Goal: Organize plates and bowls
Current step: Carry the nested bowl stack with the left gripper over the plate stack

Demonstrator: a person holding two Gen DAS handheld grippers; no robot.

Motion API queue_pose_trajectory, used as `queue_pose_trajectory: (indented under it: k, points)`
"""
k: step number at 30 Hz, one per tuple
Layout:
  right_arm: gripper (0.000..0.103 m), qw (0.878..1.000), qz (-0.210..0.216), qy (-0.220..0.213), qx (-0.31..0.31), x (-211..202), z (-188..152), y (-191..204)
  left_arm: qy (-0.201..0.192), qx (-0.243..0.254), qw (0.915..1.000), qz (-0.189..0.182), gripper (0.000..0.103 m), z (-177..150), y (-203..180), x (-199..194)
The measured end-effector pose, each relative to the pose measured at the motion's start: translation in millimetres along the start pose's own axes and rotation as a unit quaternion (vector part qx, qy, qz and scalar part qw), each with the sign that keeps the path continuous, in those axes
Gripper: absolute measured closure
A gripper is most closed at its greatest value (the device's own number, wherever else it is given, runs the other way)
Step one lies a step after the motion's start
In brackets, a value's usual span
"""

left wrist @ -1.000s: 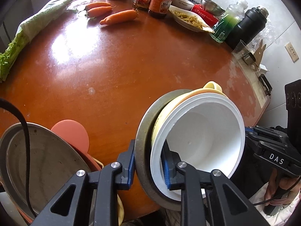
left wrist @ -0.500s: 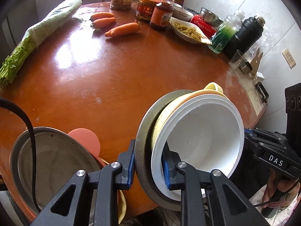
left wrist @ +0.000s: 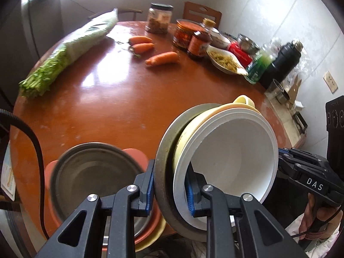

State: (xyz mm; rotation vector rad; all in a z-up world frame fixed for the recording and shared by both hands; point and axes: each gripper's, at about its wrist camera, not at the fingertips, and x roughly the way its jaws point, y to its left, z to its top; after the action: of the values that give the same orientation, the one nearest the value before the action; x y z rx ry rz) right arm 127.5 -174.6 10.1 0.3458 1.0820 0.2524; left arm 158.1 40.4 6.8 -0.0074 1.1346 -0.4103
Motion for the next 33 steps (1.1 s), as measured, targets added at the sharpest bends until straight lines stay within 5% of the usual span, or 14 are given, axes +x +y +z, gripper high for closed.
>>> queue_pose_trajectory:
  k: [19, 33]
  points:
    - [0.092, 0.994, 0.059, 0.044, -0.078, 54.8, 2.9, 100.6, -0.023, -0.088, 0.9933, 0.071, 0.078, -37.7, 94.7, -47.0]
    - [0.092, 0.992, 0.047, 0.078, -0.085, 88.9, -2.3, 113.8, -0.002, -0.096, 0.9923, 0.078, 0.078, -46.9, 117.9, -32.2]
